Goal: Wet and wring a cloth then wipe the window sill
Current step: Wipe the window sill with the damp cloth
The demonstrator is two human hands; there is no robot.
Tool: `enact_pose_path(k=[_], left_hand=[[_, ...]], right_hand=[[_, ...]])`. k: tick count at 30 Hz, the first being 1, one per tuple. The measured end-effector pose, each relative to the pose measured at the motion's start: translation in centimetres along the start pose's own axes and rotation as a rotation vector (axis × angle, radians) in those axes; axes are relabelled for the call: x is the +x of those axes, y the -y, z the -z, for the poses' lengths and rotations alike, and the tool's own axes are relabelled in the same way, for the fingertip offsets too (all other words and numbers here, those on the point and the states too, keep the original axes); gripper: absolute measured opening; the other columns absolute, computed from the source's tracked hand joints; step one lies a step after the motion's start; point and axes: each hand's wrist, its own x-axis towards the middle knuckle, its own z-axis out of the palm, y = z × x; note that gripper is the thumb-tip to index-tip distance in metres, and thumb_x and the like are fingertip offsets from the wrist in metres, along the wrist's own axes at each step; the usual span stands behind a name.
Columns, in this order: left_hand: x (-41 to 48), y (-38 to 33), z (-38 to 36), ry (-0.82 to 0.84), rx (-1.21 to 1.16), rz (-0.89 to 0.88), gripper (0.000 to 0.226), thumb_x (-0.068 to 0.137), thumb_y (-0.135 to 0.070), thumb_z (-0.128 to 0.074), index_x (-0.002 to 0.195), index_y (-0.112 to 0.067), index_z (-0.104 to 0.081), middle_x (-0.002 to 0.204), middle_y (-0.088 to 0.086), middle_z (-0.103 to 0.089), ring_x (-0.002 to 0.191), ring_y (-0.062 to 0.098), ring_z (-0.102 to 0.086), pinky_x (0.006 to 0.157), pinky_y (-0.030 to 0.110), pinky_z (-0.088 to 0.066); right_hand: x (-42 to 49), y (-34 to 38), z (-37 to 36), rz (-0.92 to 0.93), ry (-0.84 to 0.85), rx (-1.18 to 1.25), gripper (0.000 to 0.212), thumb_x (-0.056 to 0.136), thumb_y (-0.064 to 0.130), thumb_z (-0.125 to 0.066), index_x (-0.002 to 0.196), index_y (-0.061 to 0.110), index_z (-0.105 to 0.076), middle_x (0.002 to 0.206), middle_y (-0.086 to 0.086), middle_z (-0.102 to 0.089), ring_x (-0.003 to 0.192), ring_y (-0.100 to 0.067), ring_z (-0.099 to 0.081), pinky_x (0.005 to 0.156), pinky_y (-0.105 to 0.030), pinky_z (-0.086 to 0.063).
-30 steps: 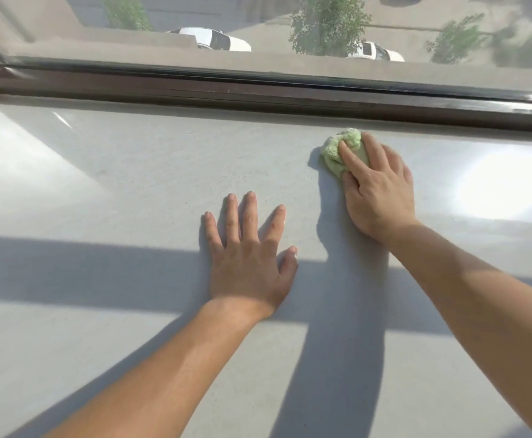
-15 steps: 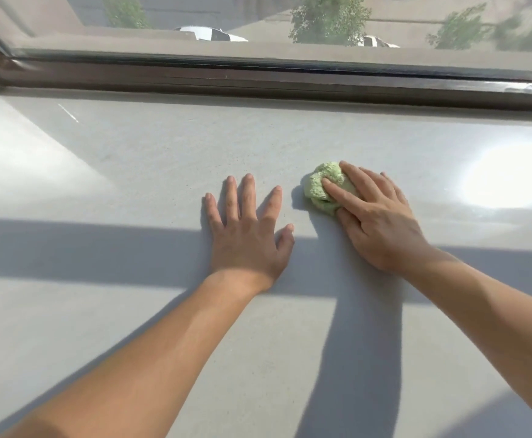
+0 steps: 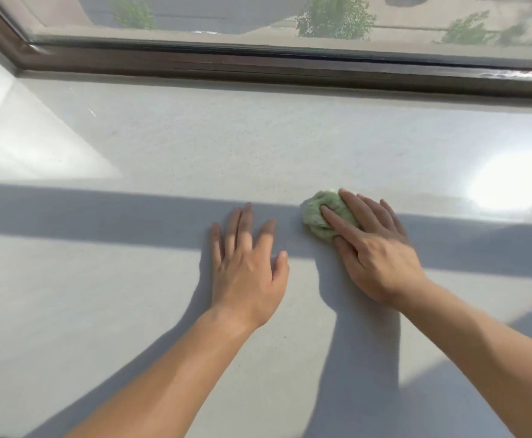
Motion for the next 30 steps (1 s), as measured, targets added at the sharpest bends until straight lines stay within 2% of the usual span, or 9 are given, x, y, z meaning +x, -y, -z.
enact_pose_path(k=[3,5,12,14,19,23,26,28,30], left_hand=[[-1.7,-0.7,-0.5,0.005,0.061,-0.003,0.061,0.092,-0.045,-0.024,0.148,-0.023,-0.034,0.164,0.014,-0.014,0.152,0.028,-0.001,0.121,0.052,0.005],[-2.5,-0.9,-0.7,0.004,0.081,0.011,0.060,0.093,-0.044,-0.024,0.148,-0.024,-0.032,0.164,0.014,-0.014,0.151,0.029,-0.003,0.121,0.052,0.005],[-2.7,-0.4,-1.4,0.026,0.148,-0.012,0.065,0.093,-0.042,-0.018,0.156,-0.027,-0.018,0.167,0.009,-0.003,0.152,0.023,0.007,0.121,0.050,0.007],[-2.3,-0.4,-1.5,0.047,0.156,-0.005,0.066,0.093,-0.043,-0.014,0.157,-0.028,-0.012,0.167,0.007,0.003,0.152,0.022,0.012,0.120,0.050,0.009],[-0.8,-0.5,-1.7,0.069,0.240,-0.005,0.064,0.097,-0.049,-0.013,0.157,-0.029,-0.006,0.166,0.009,0.008,0.151,0.026,0.014,0.119,0.054,0.010],[0.2,-0.6,-1.4,0.059,0.174,-0.028,0.068,0.094,-0.059,-0.001,0.156,-0.035,-0.014,0.167,0.009,0.002,0.152,0.024,0.011,0.119,0.054,0.010],[0.9,-0.4,-1.4,0.066,0.146,-0.045,0.067,0.093,-0.061,-0.004,0.154,-0.039,-0.019,0.167,0.008,0.000,0.152,0.025,0.010,0.119,0.055,0.009],[1.3,-0.2,-1.3,0.073,0.156,-0.059,0.063,0.095,-0.060,-0.010,0.154,-0.040,-0.019,0.167,0.008,0.000,0.152,0.024,0.010,0.119,0.056,0.010],[1.7,-0.2,-1.4,0.076,0.156,-0.075,0.059,0.097,-0.058,-0.017,0.154,-0.040,-0.021,0.167,0.008,-0.002,0.152,0.022,0.008,0.119,0.056,0.010]], right_hand=[[2.3,-3.6,0.8,-0.334,-0.016,0.003,0.052,0.097,0.042,-0.029,0.149,0.043,-0.032,0.163,0.002,-0.017,0.145,-0.027,-0.018,0.120,-0.046,-0.012],[2.7,-3.0,0.7,-0.433,-0.039,-0.011,0.053,0.097,0.042,-0.028,0.149,0.041,-0.030,0.163,0.001,-0.015,0.145,-0.028,-0.017,0.120,-0.047,-0.012],[-6.4,1.4,-0.8,0.098,0.026,-0.013,0.048,0.098,0.038,-0.042,0.147,0.039,-0.040,0.159,0.001,-0.029,0.142,-0.031,-0.029,0.119,-0.050,-0.018],[-5.8,-0.9,-0.4,0.068,0.028,-0.027,0.048,0.098,0.038,-0.042,0.146,0.040,-0.040,0.160,0.001,-0.028,0.142,-0.031,-0.028,0.119,-0.049,-0.017],[-3.1,-1.0,0.0,-0.366,-0.061,0.027,0.054,0.095,0.035,-0.035,0.149,0.038,-0.034,0.163,-0.001,-0.019,0.144,-0.032,-0.020,0.119,-0.050,-0.014],[-10.1,4.5,-2.0,-0.039,-0.124,0.042,0.050,0.093,0.028,-0.048,0.143,0.033,-0.048,0.157,-0.005,-0.035,0.141,-0.035,-0.033,0.115,-0.054,-0.025],[-12.2,2.9,-1.7,0.275,-0.062,0.019,0.045,0.096,0.026,-0.049,0.140,0.031,-0.053,0.155,-0.006,-0.039,0.138,-0.036,-0.039,0.112,-0.055,-0.029],[-11.2,0.6,-1.6,0.203,-0.084,-0.004,0.045,0.095,0.026,-0.049,0.139,0.032,-0.055,0.154,-0.006,-0.040,0.138,-0.036,-0.040,0.112,-0.056,-0.029],[-9.9,-0.2,-1.6,-0.090,-0.175,0.026,0.046,0.093,0.027,-0.051,0.138,0.031,-0.055,0.154,-0.008,-0.041,0.137,-0.037,-0.040,0.113,-0.055,-0.029]])
